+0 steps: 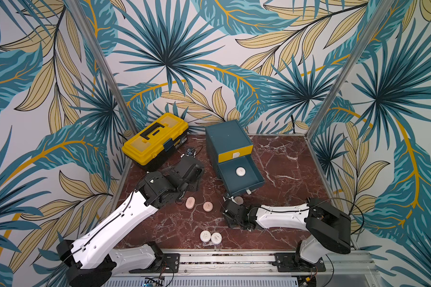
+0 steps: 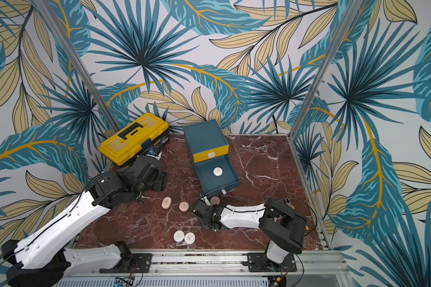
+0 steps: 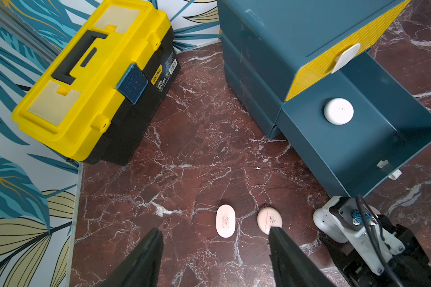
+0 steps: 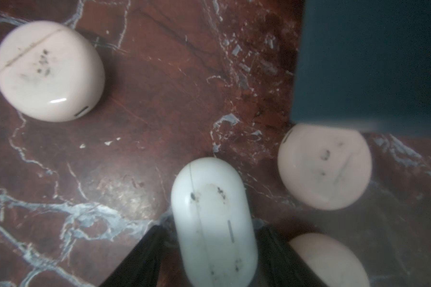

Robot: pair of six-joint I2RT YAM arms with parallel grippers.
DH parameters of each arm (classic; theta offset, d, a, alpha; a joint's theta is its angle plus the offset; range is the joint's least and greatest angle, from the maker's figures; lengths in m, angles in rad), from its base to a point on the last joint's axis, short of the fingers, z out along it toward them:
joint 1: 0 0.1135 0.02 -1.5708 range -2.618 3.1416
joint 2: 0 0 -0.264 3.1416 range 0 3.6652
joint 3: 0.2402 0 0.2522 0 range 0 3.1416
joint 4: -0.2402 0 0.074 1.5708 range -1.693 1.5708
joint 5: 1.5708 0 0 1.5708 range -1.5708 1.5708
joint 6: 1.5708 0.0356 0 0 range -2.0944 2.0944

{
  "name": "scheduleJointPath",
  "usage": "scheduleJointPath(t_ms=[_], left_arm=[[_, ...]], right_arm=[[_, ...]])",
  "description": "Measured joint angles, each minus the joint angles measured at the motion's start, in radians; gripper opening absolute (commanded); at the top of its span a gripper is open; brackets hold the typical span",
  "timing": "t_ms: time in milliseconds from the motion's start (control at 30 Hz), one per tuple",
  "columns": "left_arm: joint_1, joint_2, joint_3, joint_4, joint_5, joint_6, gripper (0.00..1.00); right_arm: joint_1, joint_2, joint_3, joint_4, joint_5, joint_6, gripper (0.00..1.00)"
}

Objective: Put the bluetooth earphones in the drawer according to color
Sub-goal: Pick up the Bluetooth earphone from the center of the board.

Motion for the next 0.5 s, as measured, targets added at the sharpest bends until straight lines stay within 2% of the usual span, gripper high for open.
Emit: scheduleJointPath(t_ms=[167, 333, 500], left_arm=[[0.000, 0.000, 0.000, 0.000, 0.000, 0.000, 0.72], [0.000, 0.000, 0.000, 0.001, 0.000, 0.000, 0.72], [0.000, 0.000, 0.000, 0.001, 0.000, 0.000, 0.72]], right_arm=[[0.002, 0.005, 0.004, 0.000, 0.000, 0.000, 0.59], [0.002, 0.009, 0.009, -0.001, 0.002, -0.004, 0.46], [0.003, 0.008, 0.014, -0.013, 0.007, -0.010, 0.39]])
